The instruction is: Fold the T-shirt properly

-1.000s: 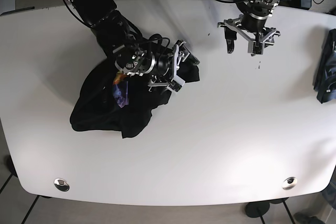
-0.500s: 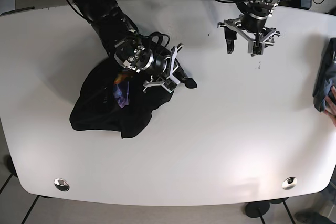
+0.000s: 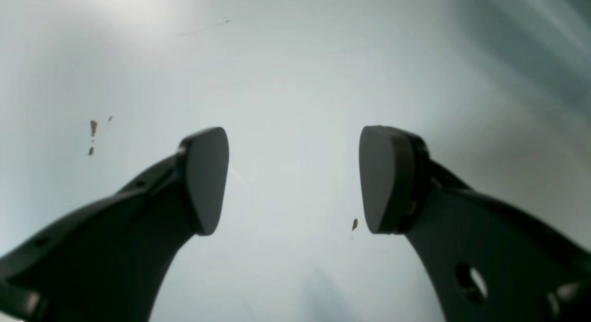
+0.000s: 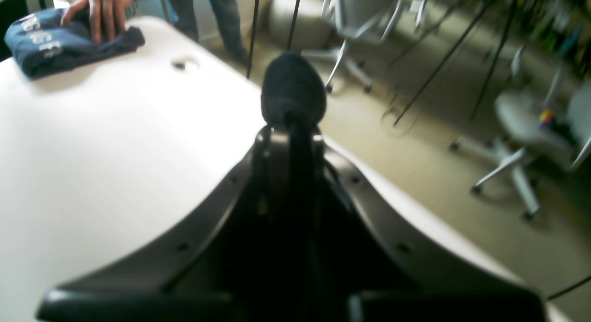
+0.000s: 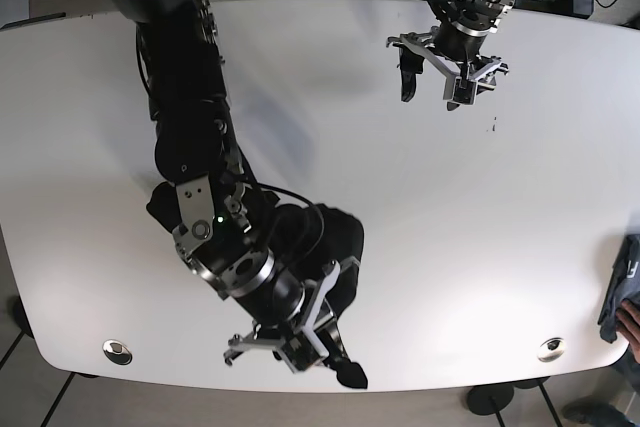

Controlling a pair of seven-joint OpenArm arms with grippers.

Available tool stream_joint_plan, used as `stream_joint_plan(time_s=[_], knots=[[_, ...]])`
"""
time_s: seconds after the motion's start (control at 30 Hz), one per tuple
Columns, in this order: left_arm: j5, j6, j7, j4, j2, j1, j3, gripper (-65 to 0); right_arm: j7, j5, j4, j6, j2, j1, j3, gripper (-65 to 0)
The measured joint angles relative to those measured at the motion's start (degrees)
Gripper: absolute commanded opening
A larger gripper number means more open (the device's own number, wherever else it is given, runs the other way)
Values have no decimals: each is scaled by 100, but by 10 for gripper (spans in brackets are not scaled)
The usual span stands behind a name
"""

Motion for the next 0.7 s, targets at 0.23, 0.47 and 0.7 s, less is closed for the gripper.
stream_joint_plan(time_s=[0.23,0.47,0.7], knots=[[0,-4,4,11,4,-55,63,-247,-459,28,70,28,-219,1902,4,-629],[0,-7,-15,11,15,-612,52,-247,-859,61,96,184,-509,2557,450,-629],[50,22,15,9,11,-1399,-142,-247,-968,68,83,254,-511,2380,813,-629]])
